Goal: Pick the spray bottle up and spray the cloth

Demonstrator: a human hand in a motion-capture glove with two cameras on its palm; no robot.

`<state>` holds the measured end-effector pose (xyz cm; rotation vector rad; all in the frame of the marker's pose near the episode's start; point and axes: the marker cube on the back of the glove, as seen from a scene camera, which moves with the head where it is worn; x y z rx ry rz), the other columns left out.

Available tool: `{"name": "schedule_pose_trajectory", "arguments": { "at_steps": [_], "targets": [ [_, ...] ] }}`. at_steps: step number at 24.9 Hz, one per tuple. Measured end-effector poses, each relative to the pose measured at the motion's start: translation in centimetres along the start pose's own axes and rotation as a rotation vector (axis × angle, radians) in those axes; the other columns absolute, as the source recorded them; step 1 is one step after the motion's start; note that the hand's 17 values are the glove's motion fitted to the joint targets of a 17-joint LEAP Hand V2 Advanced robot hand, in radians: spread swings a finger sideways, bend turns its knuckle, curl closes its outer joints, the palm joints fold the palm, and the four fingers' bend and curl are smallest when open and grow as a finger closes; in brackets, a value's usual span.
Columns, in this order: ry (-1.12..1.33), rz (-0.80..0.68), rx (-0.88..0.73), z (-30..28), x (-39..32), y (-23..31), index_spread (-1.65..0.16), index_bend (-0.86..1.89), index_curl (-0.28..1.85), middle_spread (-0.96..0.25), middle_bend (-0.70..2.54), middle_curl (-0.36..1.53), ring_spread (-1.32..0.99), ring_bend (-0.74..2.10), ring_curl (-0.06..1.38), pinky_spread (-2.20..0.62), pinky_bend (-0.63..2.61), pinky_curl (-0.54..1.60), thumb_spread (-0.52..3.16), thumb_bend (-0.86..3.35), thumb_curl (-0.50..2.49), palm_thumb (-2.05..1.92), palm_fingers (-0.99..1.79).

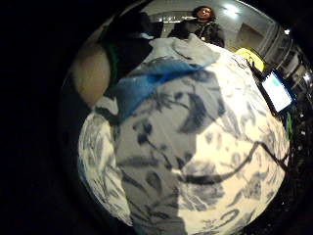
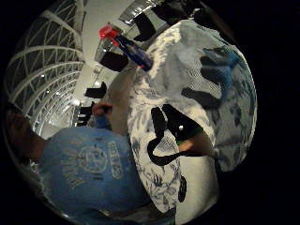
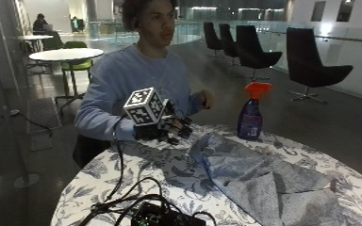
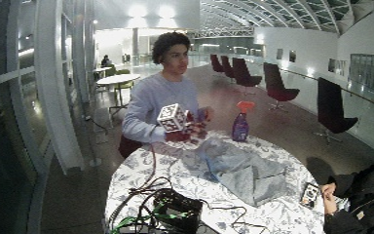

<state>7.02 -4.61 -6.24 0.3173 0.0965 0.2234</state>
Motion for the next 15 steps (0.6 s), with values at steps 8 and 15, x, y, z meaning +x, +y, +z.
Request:
{"name": "schedule_pose_trajectory", "arguments": {
  "at_steps": [8, 15],
  "targets": [
    [0.038, 0.113, -0.027, -0.9, 3.5, 6.4, -0.35, 0.18, 0.28, -0.02, 0.27, 0.42, 0.06, 0.28, 0.30, 0.27, 0.19, 0.32, 1.05, -0.02, 0.40, 0.70, 0.56],
    [0.048, 0.133, -0.008, -1.5, 4.5, 7.5, -0.34, 0.18, 0.30, -0.02, 0.26, 0.41, 0.06, 0.25, 0.30, 0.27, 0.17, 0.31, 1.07, -0.02, 0.39, 0.70, 0.58]
  ]
}}
